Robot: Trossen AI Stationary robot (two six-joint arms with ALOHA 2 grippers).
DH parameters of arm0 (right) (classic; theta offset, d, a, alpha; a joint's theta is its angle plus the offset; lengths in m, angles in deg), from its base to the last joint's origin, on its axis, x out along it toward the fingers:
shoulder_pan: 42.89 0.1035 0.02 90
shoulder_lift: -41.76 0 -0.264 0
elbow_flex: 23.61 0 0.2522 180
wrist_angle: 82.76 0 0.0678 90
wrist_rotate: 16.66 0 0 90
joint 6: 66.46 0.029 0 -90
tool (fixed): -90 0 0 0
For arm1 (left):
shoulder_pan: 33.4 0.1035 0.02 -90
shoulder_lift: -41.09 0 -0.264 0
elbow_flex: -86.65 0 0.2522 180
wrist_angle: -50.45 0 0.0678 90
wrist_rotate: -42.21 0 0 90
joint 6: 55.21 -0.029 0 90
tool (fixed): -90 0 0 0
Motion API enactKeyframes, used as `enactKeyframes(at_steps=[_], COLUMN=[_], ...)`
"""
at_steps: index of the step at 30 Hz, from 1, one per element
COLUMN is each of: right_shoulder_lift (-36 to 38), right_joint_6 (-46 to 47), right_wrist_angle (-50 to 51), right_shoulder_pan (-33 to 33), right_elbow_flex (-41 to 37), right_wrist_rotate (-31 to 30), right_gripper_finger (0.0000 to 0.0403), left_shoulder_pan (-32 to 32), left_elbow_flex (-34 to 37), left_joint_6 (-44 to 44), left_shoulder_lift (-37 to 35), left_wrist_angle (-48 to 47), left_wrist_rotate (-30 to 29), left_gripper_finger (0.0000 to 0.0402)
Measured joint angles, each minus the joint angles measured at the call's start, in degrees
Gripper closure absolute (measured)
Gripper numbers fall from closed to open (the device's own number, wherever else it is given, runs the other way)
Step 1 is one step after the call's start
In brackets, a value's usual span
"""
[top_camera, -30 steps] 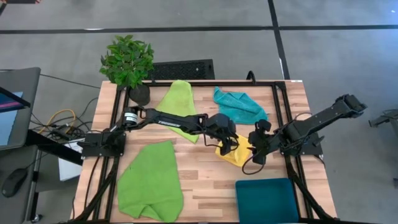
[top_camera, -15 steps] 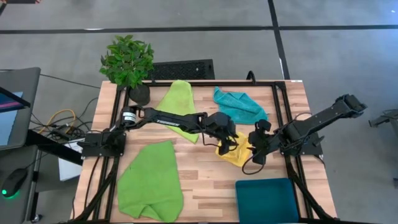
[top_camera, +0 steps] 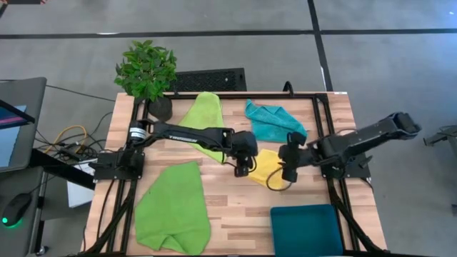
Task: Fold microfiber towels
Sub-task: Fold the yellow towel
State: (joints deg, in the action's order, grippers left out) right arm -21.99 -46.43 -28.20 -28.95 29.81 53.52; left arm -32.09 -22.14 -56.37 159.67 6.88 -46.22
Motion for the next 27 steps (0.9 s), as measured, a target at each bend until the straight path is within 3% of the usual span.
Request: enactKeyframes(at_steps=[6,13,17,21,27], right_shoulder_lift=[-5.9,-11.3,-10.3,-6.6,-1.7], right_joint_6=[-4.1,-15.9,-18.0,-12.0,-11.8], right_wrist_angle=[-3.7,-4.5,-2.2,-0.2,-0.1], right_shoulder_pan=[-5.9,-4.5,-2.7,-3.4,-8.7], right_elbow_flex=[-0.4,-0.4,-0.4,-0.4,-0.3], right_wrist_rotate=[6.2,12.1,12.0,9.3,10.5], right_gripper_finger=[0.0148,0.0148,0.0148,0.0148,0.0148], left_shoulder_pan=[-0.1,-0.1,-0.1,-0.1,-0.1], left_elbow_flex=[2.0,3.5,3.6,3.6,3.6], left_joint_6=[0.8,1.6,1.6,1.6,1.5], left_shoulder_lift=[0.6,0.7,0.7,0.7,0.7], left_wrist_angle=[2.5,3.9,4.2,4.2,4.3], left_wrist_rotate=[0.1,0.1,0.1,0.1,0.2], left_gripper_finger=[0.0227,0.0227,0.0227,0.0227,0.0227])
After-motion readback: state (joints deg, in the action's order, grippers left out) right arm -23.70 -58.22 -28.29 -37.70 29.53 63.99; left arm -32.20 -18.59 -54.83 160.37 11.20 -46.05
